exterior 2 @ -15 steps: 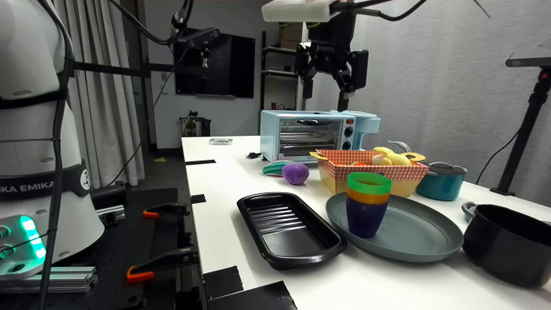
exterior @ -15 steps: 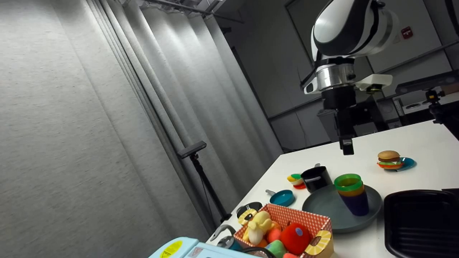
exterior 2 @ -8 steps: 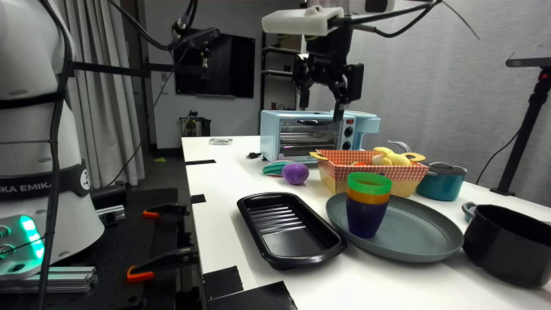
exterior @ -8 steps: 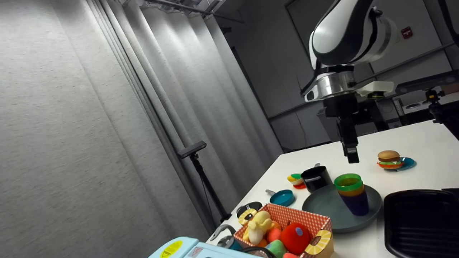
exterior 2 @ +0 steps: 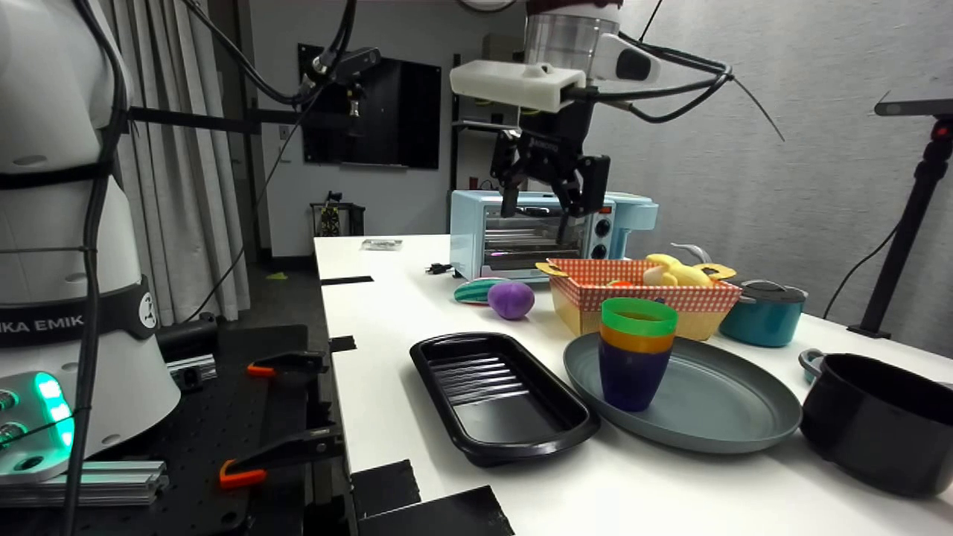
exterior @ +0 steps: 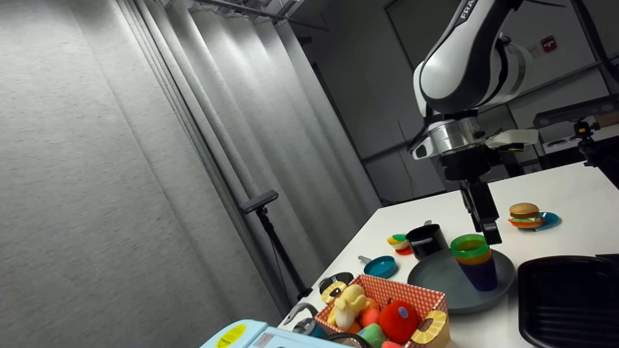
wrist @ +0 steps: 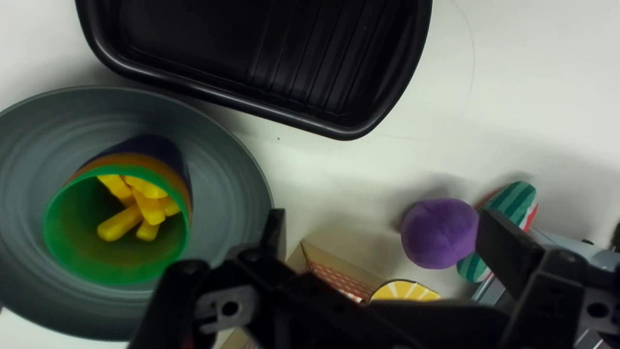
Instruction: Remove the orange toy from the basket.
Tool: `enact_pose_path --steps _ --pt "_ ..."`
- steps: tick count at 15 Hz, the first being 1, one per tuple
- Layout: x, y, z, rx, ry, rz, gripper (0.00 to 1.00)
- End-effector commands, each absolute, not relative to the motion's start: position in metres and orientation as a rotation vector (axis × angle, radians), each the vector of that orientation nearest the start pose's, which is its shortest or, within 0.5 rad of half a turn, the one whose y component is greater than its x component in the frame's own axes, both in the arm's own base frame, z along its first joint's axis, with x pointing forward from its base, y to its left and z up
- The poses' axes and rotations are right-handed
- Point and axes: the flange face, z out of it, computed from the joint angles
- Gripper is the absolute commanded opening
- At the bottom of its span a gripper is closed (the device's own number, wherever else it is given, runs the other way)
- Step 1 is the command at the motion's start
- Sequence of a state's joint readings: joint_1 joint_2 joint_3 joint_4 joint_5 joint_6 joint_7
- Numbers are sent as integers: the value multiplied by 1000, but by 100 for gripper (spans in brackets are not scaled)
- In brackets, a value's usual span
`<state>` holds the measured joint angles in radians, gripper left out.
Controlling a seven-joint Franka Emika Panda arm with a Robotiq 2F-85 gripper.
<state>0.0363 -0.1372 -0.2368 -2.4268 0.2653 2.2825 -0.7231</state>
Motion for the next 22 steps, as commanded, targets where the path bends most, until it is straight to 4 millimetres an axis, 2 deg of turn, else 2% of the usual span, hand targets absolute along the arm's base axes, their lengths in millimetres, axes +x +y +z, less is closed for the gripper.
enact_pose_path --steps 1,6,11,16,22 --pt "463 -75 343 -2868 -623 -111 100" --pt "472 -48 327 -2856 -806 -58 100" --pt "489 -23 328 -2889 -1010 -98 100" --pt "510 -6 339 -2929 -1162 -249 100" --pt "537 8 355 -2945 -1211 -493 100"
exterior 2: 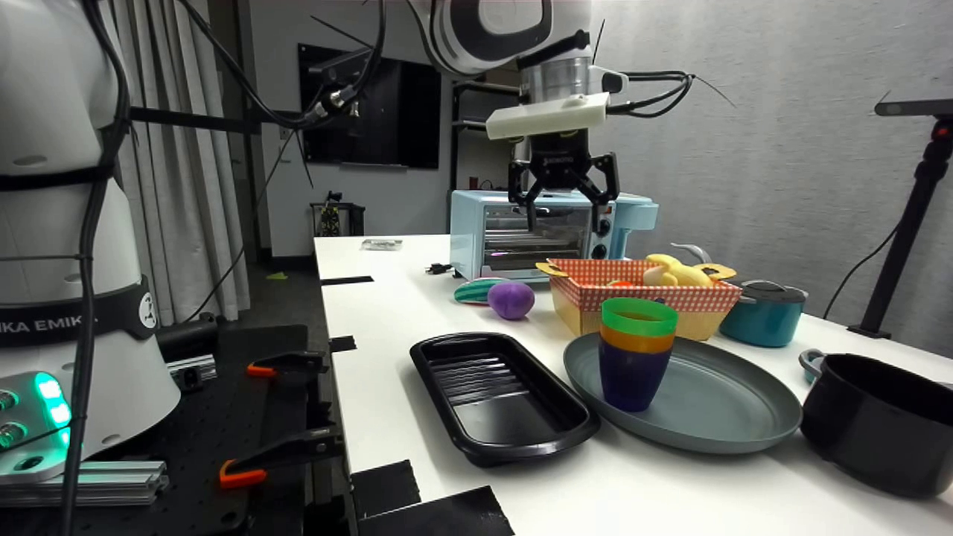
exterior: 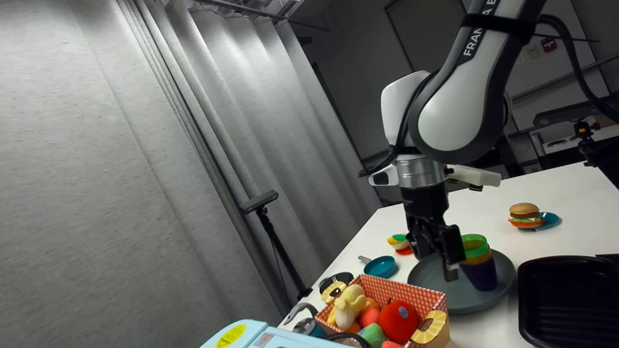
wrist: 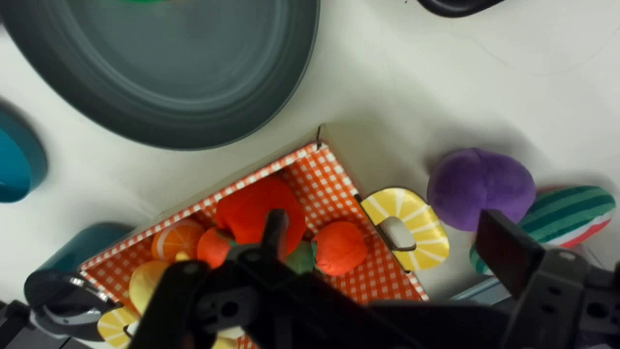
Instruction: Remove the orange toy from the basket.
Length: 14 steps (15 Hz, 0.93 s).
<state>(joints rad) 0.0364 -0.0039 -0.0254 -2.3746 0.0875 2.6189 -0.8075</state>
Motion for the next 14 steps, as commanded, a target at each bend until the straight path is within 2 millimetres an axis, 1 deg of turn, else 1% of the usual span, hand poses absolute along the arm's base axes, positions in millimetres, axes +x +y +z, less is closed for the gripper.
enact_pose_path --steps 1,3,4,7,13,14 --pt "541 11 357 -2949 -1226 -525 100" --pt "547 15 361 -2942 -1227 -571 100" --pt "536 13 358 -2950 -1186 -523 100" --pt "542 16 359 -2948 -1194 -542 100" --pt "542 16 359 -2948 -1194 -542 100" --pt "545 16 357 -2947 -1198 -549 100"
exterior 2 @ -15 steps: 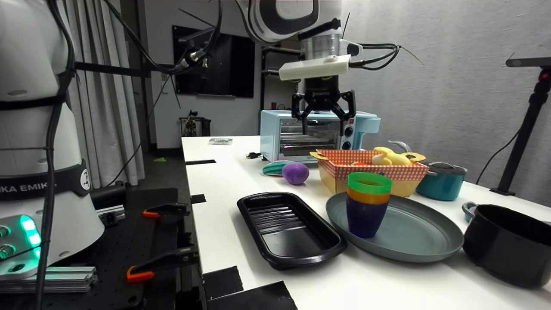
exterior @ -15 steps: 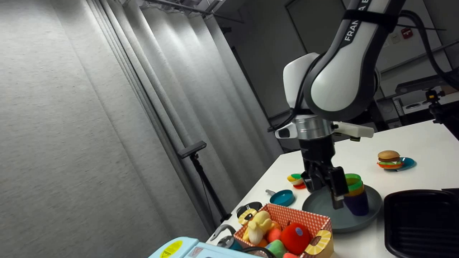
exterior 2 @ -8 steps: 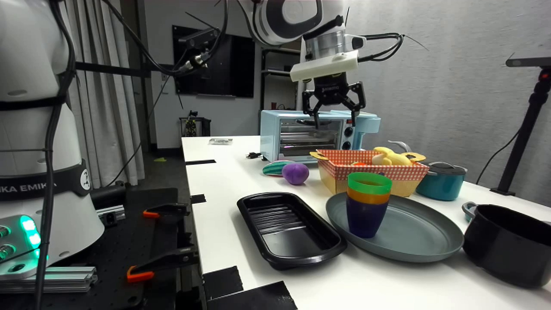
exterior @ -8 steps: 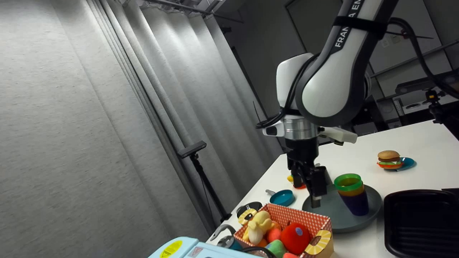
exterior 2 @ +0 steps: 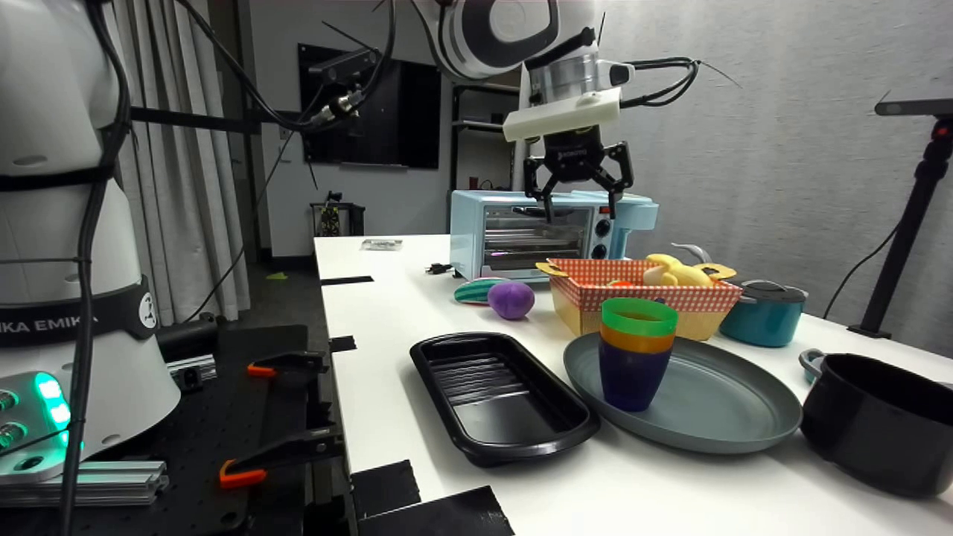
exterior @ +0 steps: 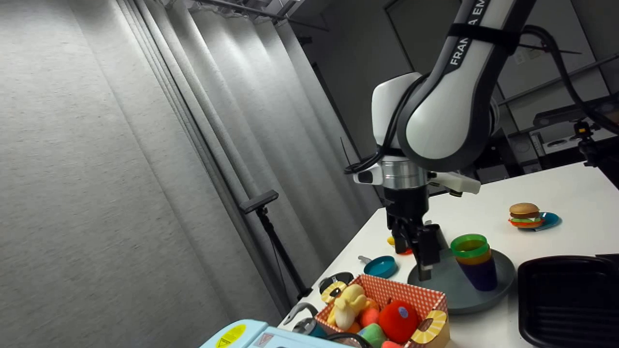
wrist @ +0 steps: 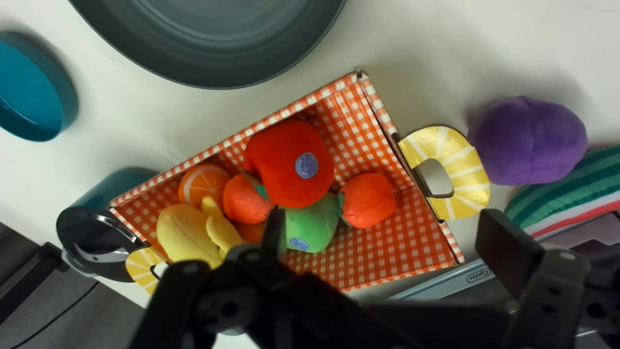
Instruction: Remove the orange toy from the basket.
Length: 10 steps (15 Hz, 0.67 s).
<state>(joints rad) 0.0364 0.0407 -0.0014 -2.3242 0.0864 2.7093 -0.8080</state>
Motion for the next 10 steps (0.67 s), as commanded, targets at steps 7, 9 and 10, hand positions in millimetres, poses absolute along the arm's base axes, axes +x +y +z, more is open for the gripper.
enact_pose_path --steps 7,9,10 --pt "572 22 343 -2929 -1233 -595 100" --pt "579 18 337 -2935 -1224 -602 100" --pt "582 16 334 -2938 -1216 -610 100"
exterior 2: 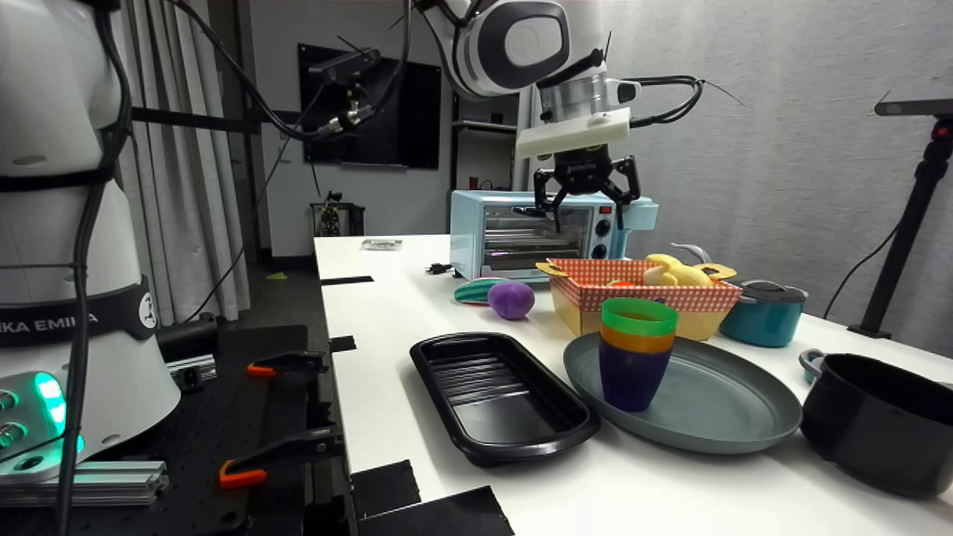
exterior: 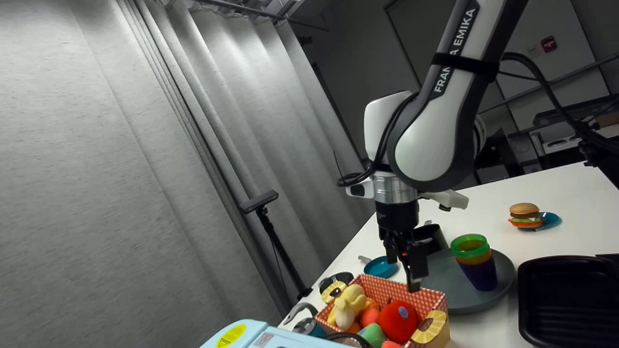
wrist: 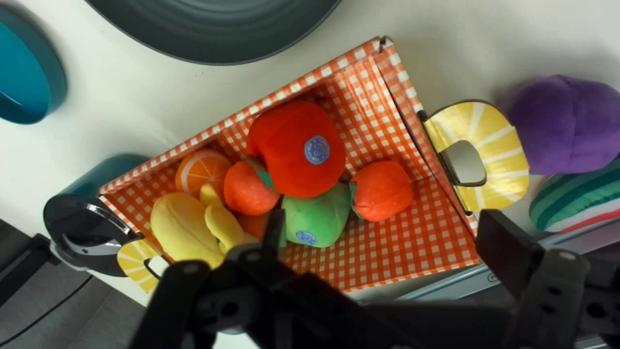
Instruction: Remove the orange toy from the basket.
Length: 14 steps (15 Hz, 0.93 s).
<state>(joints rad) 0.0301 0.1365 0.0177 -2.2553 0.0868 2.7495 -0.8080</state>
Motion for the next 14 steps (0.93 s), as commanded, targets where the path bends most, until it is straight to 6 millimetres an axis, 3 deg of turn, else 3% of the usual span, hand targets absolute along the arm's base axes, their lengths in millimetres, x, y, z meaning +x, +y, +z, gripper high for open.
enact_pose_path --steps 1,5,14 --pt "584 12 331 -2941 -1214 -616 100" --pt "594 4 320 -2946 -1212 -636 100" --pt "616 10 291 -2897 -1271 -601 100"
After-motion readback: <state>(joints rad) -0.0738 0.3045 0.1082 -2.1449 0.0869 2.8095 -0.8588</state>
